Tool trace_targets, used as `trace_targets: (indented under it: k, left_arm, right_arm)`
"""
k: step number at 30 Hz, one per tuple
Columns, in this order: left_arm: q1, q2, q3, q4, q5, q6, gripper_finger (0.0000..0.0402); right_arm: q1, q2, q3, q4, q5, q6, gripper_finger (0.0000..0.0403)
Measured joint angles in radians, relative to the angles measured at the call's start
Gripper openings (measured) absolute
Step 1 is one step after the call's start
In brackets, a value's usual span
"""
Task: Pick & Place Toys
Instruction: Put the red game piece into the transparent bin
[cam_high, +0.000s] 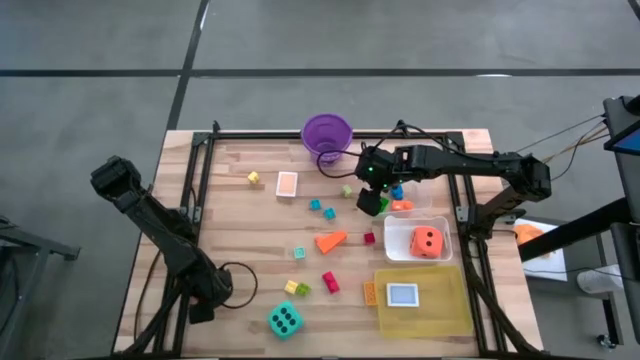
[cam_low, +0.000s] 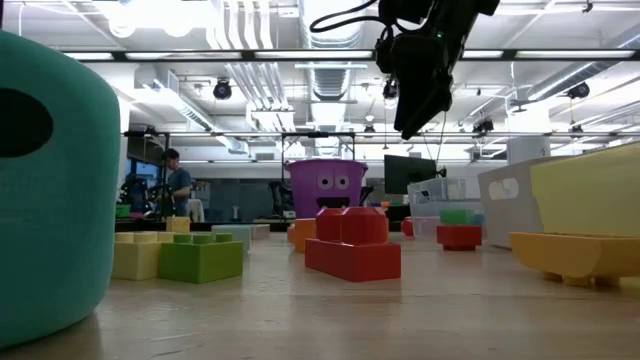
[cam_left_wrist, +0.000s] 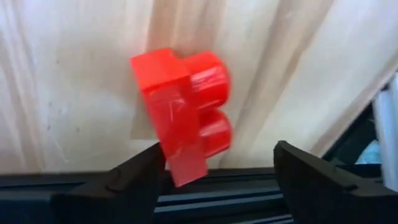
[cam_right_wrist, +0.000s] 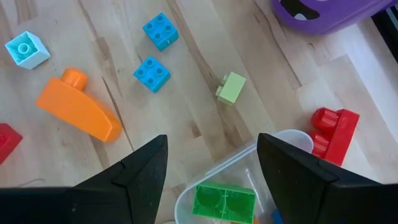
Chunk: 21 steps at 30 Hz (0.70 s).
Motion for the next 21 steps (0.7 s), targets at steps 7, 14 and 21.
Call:
trace_targets:
  k: [7, 14, 21]
  left_arm:
    - [0.008, 0.002, -0.046, 0.061, -0.055, -0.060, 0.0251]
    - [0.008, 0.002, -0.065, 0.105, -0.075, -0.077, 0.0250]
    - [0.008, 0.001, -0.065, 0.102, -0.107, -0.077, 0.0220]
  right_arm:
    - [0.000, 0.000, 0.000, 0.002, -0.002, 0.005, 0.0244]
    - [0.000, 0.000, 0.000, 0.002, -0.009, 0.019, 0.0244]
    - [0.000, 0.000, 0.000, 0.001, -0.009, 0.026, 0.0244]
